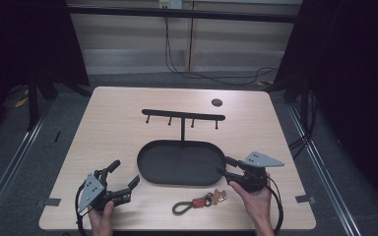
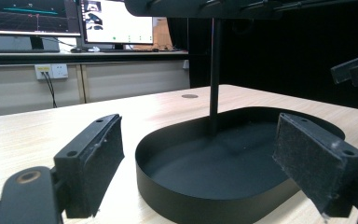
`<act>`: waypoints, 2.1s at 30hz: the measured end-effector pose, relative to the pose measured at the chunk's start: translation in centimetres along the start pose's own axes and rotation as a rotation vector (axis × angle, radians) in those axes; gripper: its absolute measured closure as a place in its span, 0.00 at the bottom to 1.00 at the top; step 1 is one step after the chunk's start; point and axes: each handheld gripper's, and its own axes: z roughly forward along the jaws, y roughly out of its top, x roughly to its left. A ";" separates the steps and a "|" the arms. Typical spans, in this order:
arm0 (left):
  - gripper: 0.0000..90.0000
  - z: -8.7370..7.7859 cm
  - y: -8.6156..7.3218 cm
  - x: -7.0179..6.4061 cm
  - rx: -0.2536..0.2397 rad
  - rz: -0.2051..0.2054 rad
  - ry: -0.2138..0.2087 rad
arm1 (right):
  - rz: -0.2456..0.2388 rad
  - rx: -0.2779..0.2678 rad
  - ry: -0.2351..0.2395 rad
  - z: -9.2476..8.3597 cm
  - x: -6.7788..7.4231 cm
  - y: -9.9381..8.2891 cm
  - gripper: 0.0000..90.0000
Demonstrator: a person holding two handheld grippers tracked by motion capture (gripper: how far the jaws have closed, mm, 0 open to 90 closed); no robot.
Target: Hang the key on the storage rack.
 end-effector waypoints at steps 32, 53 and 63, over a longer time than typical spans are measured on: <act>0.17 0.0 0.0 0.0 -0.001 0.000 0.000 | -0.174 0.394 0.331 5.2 4.6 1.8 0.77; 0.17 0.0 0.0 0.0 0.001 0.001 0.000 | -0.303 0.701 0.459 9.4 7.3 0.9 0.86; 0.17 0.0 0.0 0.0 0.000 0.001 0.000 | -0.355 0.760 0.417 10.1 7.7 1.0 0.88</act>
